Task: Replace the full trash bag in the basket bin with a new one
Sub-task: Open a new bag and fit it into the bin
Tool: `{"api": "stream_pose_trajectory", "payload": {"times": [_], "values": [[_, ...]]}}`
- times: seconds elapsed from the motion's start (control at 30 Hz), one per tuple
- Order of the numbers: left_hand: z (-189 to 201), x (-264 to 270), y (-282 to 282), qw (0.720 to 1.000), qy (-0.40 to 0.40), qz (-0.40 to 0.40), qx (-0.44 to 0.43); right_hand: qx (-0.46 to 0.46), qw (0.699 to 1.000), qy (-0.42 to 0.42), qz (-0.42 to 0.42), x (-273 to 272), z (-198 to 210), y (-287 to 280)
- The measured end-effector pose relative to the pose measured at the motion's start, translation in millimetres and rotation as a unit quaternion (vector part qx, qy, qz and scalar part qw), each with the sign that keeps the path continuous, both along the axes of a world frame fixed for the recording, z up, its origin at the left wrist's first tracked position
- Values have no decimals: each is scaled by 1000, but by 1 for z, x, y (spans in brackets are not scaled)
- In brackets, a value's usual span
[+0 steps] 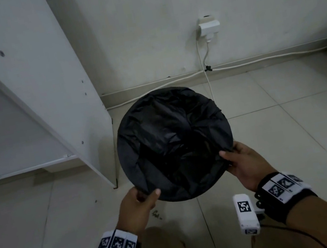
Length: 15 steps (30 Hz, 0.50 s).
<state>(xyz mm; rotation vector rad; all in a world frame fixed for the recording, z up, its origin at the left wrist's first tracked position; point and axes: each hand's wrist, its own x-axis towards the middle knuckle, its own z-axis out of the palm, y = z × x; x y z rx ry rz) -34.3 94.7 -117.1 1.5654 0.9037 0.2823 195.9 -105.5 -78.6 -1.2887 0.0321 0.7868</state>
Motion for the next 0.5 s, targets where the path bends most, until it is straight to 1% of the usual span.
{"api": "stream_pose_trajectory", "payload": {"times": [0.03,0.07,0.1,0.2,0.23,0.3,0.37,0.43,0.47,0.5], "values": [[2,-2,-1,999,13,-35,32,-5,1000,-10,8,3,0,-4],[4,-2,0,998,-1,-55,41,-14,1000,-19,15,6,0,-7],[8,-1,1,998,-30,-52,36,-24,999,-29,23,10,0,-10],[20,4,18,994,-87,45,42,-55,995,-58,58,19,5,-16],[24,7,25,992,-86,67,61,-66,993,-69,74,21,7,-18],[34,14,35,987,-70,88,117,-90,987,-91,102,27,10,-20],[42,19,40,981,-47,73,176,-121,980,-116,111,34,9,-22],[45,19,40,969,-29,32,243,-163,969,-156,97,38,9,-20],[45,16,39,964,-26,15,263,-191,960,-189,78,36,13,-17],[45,12,37,963,-29,4,269,-229,945,-230,35,34,17,-14]]}}
